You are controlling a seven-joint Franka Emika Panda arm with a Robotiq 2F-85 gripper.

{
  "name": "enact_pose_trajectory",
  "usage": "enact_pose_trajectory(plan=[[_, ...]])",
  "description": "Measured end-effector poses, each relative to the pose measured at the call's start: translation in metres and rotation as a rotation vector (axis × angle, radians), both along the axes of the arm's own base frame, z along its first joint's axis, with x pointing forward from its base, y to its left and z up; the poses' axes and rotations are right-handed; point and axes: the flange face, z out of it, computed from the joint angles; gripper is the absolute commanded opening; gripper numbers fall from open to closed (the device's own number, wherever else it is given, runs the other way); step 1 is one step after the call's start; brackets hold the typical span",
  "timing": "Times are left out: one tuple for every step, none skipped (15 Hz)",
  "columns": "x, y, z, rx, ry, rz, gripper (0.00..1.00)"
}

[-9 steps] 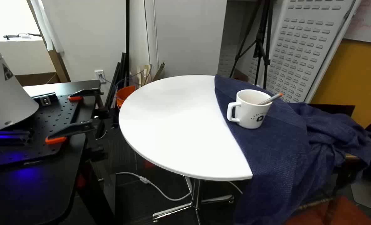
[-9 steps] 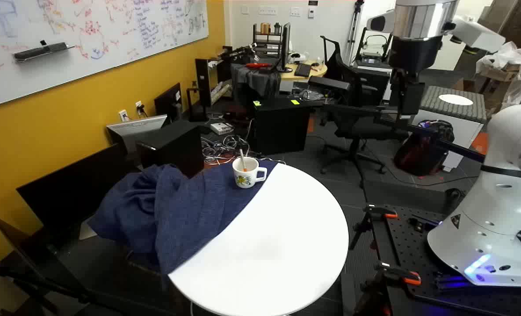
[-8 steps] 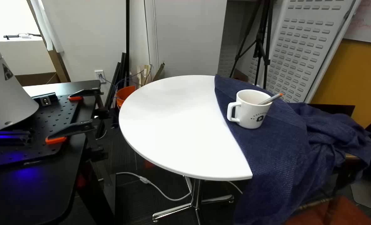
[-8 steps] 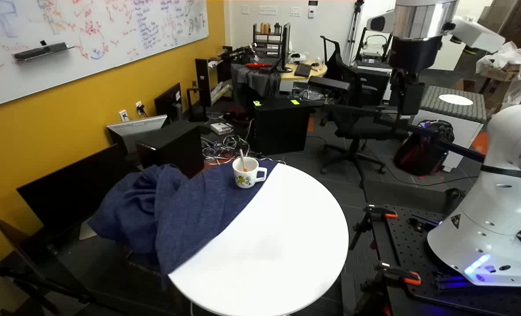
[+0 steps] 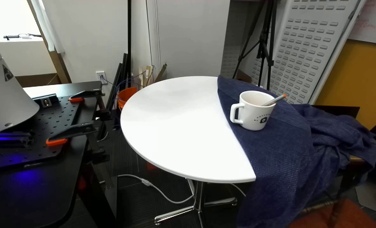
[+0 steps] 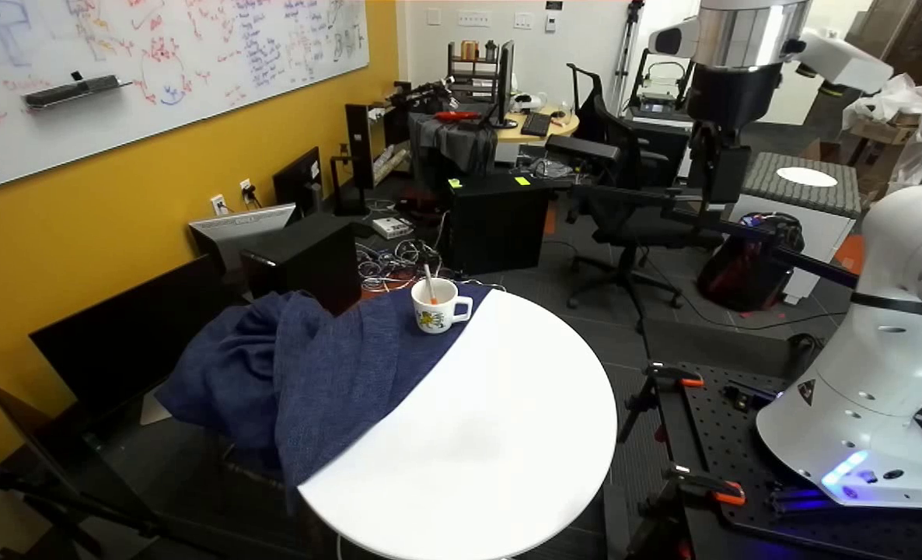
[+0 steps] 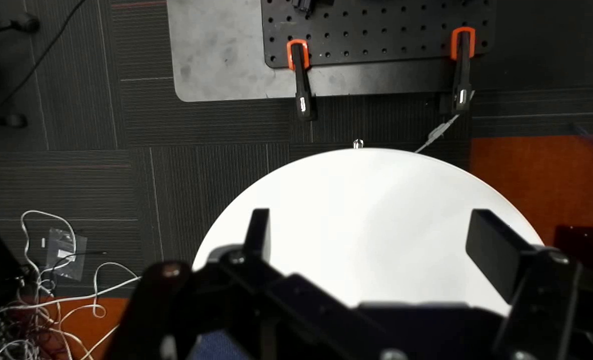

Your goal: Pick the marker from the cup and put it on the table

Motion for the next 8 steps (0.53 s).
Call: enact_pose_trajectory(plan=[[0.001,0.000,0.000,0.000,-0.007,0.001,1.00],[0.002,0.000,0.001,0.000,-0.017,0.001,1.00],[0.004,0.000,0.002,-0.001,-0.033,0.002,1.00],[0.007,0.000,0.003,-0.002,-0.057,0.001,1.00],[0.010,0.001,0.005,-0.003,-0.086,-0.005,1.00],[0.014,0.001,0.006,-0.004,-0.119,-0.008,1.00],[0.018,0.001,0.006,-0.004,-0.147,-0.008,1.00],[0.022,0.001,0.006,-0.004,-0.173,-0.009,1.00]])
